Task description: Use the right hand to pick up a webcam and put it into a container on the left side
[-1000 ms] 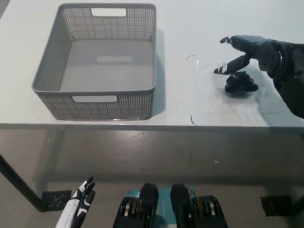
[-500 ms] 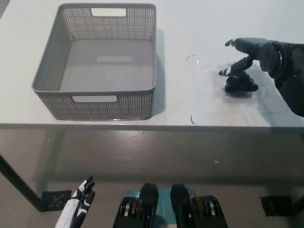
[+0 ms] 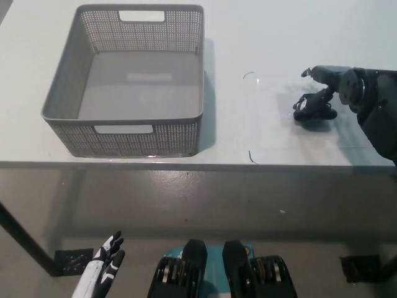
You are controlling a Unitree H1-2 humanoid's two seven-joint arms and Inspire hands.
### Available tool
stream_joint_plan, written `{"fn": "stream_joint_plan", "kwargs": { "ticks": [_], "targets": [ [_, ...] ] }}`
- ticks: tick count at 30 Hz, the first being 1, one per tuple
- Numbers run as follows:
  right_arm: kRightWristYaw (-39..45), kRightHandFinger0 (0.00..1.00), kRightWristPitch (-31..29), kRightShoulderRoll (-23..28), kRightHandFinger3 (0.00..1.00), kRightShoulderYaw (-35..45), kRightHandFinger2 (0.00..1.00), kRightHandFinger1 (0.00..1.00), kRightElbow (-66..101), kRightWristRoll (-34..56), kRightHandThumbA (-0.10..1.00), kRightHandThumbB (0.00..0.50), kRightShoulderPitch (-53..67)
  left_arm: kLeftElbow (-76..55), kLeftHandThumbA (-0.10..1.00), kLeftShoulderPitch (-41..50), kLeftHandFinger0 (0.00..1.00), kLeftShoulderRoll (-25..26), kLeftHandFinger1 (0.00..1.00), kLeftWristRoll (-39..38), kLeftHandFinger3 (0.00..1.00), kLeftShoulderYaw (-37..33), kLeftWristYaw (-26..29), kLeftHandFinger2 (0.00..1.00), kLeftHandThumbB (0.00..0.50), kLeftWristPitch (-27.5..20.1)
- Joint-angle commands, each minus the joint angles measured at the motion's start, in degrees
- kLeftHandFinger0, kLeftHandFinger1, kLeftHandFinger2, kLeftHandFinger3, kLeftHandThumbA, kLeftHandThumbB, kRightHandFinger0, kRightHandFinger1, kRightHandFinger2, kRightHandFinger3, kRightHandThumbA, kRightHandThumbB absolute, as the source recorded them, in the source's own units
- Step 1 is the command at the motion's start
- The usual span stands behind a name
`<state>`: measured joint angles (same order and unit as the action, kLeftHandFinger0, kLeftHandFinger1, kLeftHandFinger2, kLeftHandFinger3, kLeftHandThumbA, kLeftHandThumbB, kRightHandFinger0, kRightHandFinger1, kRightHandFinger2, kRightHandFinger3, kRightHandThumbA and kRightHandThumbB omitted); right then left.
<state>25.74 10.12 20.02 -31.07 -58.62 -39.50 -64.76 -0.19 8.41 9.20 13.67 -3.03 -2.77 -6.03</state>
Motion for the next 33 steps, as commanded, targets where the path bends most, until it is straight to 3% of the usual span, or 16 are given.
{"fn": "stream_joint_plan", "kwargs": {
  "ticks": [1, 12, 20, 33],
  "targets": [
    [-3.0, 1.0, -1.4, -0.3, 1.0, 0.1, 1.0, 1.0, -1.7, 0.2, 0.66, 0.5, -1.8, -1.1, 1.0, 0.1, 1.0, 0.8, 1.0, 0.0, 1.0, 0.2, 0.7, 1.0, 0.073, -2.2],
    [-5.2, 1.0, -4.4, -2.0, 1.0, -0.1, 1.0, 1.0, -8.6, 0.7, 0.67, 0.5, -1.8, -0.3, 1.0, -1.4, 1.0, 0.9, 1.0, 0.6, 1.0, 0.1, 0.8, 1.0, 0.046, -2.3],
    [-6.7, 1.0, -5.2, -3.2, 1.0, 0.3, 1.0, 1.0, -11.8, 1.7, 0.6, 0.5, -1.7, -0.5, 1.0, -2.5, 1.0, 1.1, 1.0, 0.8, 1.0, 0.2, 0.7, 1.0, 0.045, -2.0],
    [-6.5, 1.0, -4.8, -4.3, 1.0, 0.1, 1.0, 1.0, -18.2, 2.6, 0.61, 0.5, -2.4, -0.1, 1.0, -4.2, 1.0, 1.3, 1.0, -0.3, 1.0, 0.6, 0.4, 1.0, 0.053, -2.0]
  ]
}}
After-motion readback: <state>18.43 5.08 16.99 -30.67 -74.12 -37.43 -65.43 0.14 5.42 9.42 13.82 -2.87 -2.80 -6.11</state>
